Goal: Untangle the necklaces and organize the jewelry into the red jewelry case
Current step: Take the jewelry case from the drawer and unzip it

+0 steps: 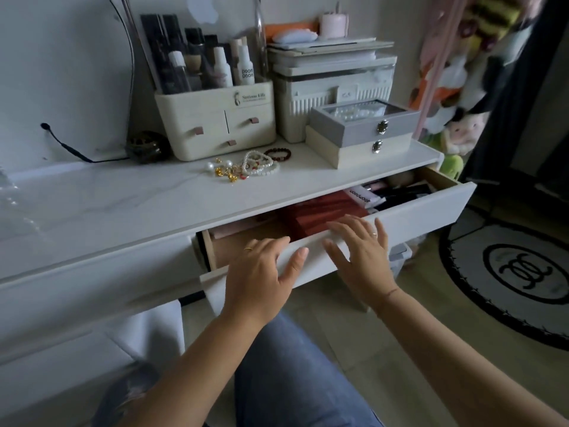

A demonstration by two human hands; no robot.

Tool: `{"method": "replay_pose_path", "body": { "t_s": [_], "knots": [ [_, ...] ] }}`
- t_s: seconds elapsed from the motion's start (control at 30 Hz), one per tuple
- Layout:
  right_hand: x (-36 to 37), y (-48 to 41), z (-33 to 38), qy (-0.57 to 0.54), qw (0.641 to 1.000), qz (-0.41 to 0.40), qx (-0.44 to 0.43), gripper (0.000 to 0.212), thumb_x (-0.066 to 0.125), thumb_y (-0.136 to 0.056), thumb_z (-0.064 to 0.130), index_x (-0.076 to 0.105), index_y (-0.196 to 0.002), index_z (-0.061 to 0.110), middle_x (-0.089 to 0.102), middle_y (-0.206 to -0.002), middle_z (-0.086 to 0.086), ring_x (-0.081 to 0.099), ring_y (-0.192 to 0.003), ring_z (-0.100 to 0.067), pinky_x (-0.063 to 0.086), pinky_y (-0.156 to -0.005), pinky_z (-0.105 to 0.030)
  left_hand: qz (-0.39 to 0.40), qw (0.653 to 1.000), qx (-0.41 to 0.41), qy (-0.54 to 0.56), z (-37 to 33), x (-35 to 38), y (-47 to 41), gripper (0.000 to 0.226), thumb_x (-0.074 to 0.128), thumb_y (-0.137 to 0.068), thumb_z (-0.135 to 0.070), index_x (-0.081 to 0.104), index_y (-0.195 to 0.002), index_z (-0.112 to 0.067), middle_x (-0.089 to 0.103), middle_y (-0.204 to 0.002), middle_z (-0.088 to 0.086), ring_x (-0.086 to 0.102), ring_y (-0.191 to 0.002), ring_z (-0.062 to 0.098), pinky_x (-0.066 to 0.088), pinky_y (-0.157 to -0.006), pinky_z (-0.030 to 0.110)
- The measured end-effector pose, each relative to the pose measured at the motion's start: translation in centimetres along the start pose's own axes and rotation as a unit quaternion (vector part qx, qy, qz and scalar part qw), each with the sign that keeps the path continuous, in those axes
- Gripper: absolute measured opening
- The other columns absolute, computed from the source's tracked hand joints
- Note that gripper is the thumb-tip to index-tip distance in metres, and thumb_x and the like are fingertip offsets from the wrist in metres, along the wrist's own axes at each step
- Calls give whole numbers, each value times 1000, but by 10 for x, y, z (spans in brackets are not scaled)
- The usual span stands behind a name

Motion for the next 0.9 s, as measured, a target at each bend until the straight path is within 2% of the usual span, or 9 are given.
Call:
{"method": "replay_pose_path", "body": {
  "t_s": [0.13, 0.2, 0.23, 0.27, 0.4, 0.47, 0.6, 0.8, 0.9],
  "knots": [
    [-32, -3, -2, 1, 998, -55, -30, 45, 33, -94, 51, 60, -70, 25, 55, -69, 13, 56, -76, -16, 38, -95, -50, 55, 997, -33, 36, -15, -16, -1, 74, 12, -84, -76, 66, -94, -27, 64, -73, -14, 58, -79, 5, 39, -64, 18],
    [-45, -9, -8, -12, 998, -61, -15, 53, 30, -94, 53, 50, -59, 18, 49, -58, 8, 50, -62, -19, 44, -79, -44, 109, 983, -90, 119, -23, -16, -7, 61, 18, -89, -71, 63, -95, -31, 66, -81, -13, 57, -80, 4, 41, -66, 22],
    [-50, -13, -11, -6, 999, -48, 5, 54, 30, -93, 55, 53, -63, 17, 53, -63, 4, 51, -65, -20, 43, -80, -42, 126, 968, -125, 175, -25, -11, -13, 54, 23, -93, -65, 63, -105, -30, 66, -95, -14, 54, -88, 3, 43, -86, 21],
    [-52, -18, -17, 11, 999, -22, 30, 52, 32, -92, 57, 61, -73, 18, 60, -76, 2, 55, -77, -21, 42, -85, -40, 138, 949, -158, 237, -25, -4, -19, 48, 28, -97, -57, 60, -117, -28, 62, -107, -13, 50, -98, 2, 21, -78, 10],
    [-47, -34, -44, 86, 973, 163, 138, 59, 38, -91, 61, 50, -128, 17, 52, -132, -3, 48, -120, -24, 36, -97, -38, 206, 876, -256, 353, -25, 40, -35, 65, 39, -93, -60, 40, -143, -18, 43, -142, -7, 37, -132, 11, 24, -101, 23],
    [-45, -36, -52, 92, 952, 228, 183, 66, 37, -89, 64, 44, -132, 15, 52, -133, -5, 50, -119, -26, 41, -91, -38, 248, 831, -311, 388, -30, 57, -31, 79, 44, -84, -71, 39, -144, -21, 39, -149, -7, 34, -137, 13, 24, -111, 31],
    [-41, -37, -56, 106, 932, 266, 223, 71, 37, -87, 68, 43, -131, 11, 58, -124, -9, 54, -113, -26, 41, -80, -33, 261, 788, -350, 433, -37, 67, -33, 58, 44, -93, -59, 46, -140, -25, 44, -146, -6, 37, -136, 13, 24, -116, 36],
    [-53, -39, -55, 0, 957, 200, 209, 73, 49, -83, 66, 40, -138, 20, 54, -134, -6, 50, -122, -24, 38, -94, -34, 239, 763, -379, 466, -34, 61, -32, 60, 49, -86, -65, 57, -130, -26, 56, -134, -8, 49, -126, 15, 31, -113, 37],
    [-66, -40, -48, -66, 965, 161, 195, 72, 52, -80, 64, 43, -137, 21, 59, -122, -1, 53, -117, -21, 39, -90, -29, 217, 759, -388, 475, -26, 51, -36, 54, 45, -91, -62, 57, -130, -28, 56, -133, -8, 48, -126, 16, 31, -112, 38]
  ]
}}
Point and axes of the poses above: each hand's wrist, its own y-axis away from the middle knuckle, its own x-axis out of the palm, z = x × y, the point moved 4 cm from there along -y, towards the middle knuckle
